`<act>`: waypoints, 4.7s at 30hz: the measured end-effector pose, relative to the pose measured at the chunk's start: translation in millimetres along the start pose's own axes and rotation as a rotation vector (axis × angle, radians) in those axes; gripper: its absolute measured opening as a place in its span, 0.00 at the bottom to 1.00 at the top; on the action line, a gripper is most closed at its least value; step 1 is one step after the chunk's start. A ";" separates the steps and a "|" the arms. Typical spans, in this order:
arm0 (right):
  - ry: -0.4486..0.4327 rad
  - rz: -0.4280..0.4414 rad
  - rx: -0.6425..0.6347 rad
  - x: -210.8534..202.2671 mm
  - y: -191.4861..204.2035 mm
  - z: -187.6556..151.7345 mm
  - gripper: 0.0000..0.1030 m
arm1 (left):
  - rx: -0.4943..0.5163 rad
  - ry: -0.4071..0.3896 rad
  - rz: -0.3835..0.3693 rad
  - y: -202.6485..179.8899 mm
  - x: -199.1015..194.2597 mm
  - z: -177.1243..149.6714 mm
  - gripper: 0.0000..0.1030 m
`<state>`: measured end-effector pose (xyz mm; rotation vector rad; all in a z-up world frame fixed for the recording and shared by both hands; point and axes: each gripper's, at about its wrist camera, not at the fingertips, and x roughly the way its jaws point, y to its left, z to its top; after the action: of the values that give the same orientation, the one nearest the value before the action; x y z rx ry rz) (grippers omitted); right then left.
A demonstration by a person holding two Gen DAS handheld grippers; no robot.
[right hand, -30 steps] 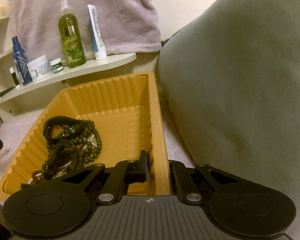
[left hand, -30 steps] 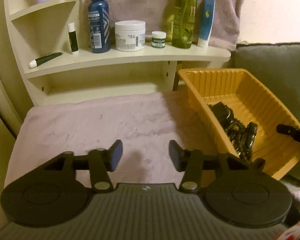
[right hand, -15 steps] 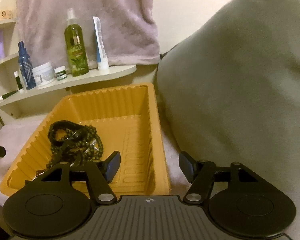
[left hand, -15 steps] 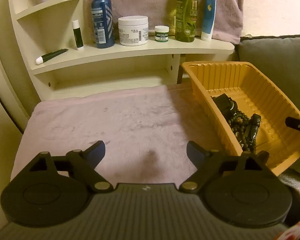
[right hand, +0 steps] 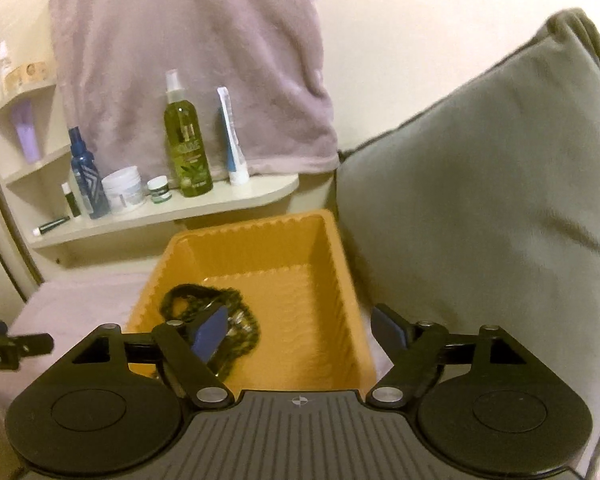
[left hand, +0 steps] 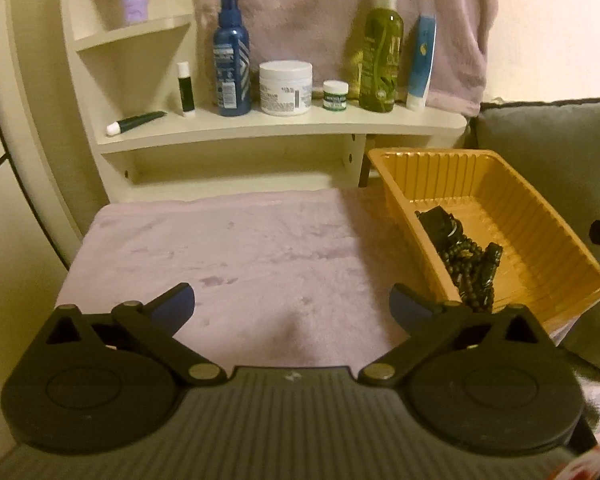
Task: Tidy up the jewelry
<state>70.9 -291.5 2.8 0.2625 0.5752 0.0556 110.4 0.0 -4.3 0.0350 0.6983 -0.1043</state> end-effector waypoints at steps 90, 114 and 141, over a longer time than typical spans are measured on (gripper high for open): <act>0.274 0.073 -0.139 -42.9 78.0 -53.0 0.81 | -0.115 0.151 0.006 -19.9 -88.0 -53.3 1.00; 0.270 0.073 -0.139 -43.6 77.9 -51.3 0.81 | -0.118 0.150 0.008 -20.2 -88.5 -51.8 1.00; 0.269 0.073 -0.138 -44.0 78.8 -49.5 0.81 | -0.115 0.147 0.002 -20.2 -88.4 -48.4 1.00</act>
<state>8.7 -209.6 6.7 0.1418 0.8253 0.2026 10.0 -9.4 15.6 -0.0673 0.8499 -0.0594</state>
